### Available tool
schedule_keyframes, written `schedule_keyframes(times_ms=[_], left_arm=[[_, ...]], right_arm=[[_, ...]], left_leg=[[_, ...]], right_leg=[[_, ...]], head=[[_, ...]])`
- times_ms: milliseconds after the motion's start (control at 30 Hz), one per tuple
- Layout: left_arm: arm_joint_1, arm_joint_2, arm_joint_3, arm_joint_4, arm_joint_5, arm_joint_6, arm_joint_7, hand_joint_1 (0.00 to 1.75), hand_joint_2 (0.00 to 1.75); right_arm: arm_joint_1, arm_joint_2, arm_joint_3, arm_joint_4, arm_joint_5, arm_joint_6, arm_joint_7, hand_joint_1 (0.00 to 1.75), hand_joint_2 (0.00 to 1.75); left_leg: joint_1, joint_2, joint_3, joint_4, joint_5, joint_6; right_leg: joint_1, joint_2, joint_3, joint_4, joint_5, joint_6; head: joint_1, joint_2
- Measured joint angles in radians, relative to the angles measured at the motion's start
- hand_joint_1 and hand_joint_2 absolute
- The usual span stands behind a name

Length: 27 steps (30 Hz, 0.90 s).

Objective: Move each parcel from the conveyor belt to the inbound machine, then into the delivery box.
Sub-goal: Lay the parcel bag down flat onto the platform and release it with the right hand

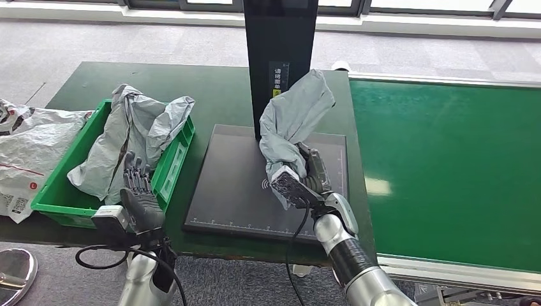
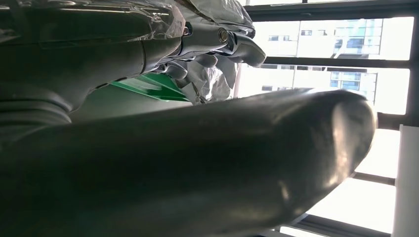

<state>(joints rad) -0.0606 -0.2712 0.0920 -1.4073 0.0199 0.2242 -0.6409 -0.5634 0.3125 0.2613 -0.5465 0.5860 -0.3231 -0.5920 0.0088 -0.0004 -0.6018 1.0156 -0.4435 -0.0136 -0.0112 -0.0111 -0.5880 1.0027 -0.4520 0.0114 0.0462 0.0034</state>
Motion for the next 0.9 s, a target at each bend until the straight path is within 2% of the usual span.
schedule_keyframes(times_ms=[33, 67, 233, 467, 900], left_arm=[[-0.001, -0.002, 0.000, 0.001, -0.004, 0.004, 0.002, 0.00, 0.00], [-0.002, -0.004, -0.001, 0.000, -0.008, 0.009, 0.004, 0.00, 0.00], [0.000, -0.010, -0.009, -0.004, -0.032, 0.037, 0.018, 0.00, 0.00], [-0.022, -0.010, -0.045, 0.008, -0.112, 0.157, 0.057, 0.00, 0.00], [-0.039, -0.009, -0.076, 0.022, -0.104, 0.201, 0.072, 0.00, 0.00]], right_arm=[[0.000, 0.006, 0.000, 0.009, 0.000, 0.005, 0.000, 0.07, 1.75], [0.002, 0.010, 0.000, 0.018, -0.001, 0.014, 0.000, 0.00, 1.75], [0.019, 0.020, 0.000, 0.036, -0.015, 0.064, 0.002, 0.00, 1.75], [0.058, 0.020, 0.000, 0.023, -0.026, 0.115, 0.023, 0.00, 1.75], [0.108, 0.020, 0.000, -0.038, -0.046, 0.126, 0.031, 0.00, 1.75]], left_leg=[[0.000, 0.000, 0.000, 0.000, 0.000, 0.000], [0.000, 0.000, 0.000, 0.000, 0.000, 0.000], [0.000, 0.000, 0.000, 0.000, 0.000, 0.000], [0.000, 0.000, 0.000, 0.000, 0.000, 0.000], [0.000, 0.001, 0.000, 0.000, 0.000, 0.000]], right_leg=[[0.000, 0.000, 0.000, 0.000, 0.000, 0.000], [0.000, 0.000, 0.000, 0.000, 0.000, 0.000], [0.000, 0.000, 0.000, 0.000, 0.000, -0.001], [0.000, 0.000, -0.001, 0.000, 0.000, -0.001], [0.000, 0.001, -0.001, 0.000, 0.000, -0.001]], head=[[0.000, 0.000], [0.000, 0.000], [0.000, 0.000], [0.000, 0.000], [0.000, 0.000]])
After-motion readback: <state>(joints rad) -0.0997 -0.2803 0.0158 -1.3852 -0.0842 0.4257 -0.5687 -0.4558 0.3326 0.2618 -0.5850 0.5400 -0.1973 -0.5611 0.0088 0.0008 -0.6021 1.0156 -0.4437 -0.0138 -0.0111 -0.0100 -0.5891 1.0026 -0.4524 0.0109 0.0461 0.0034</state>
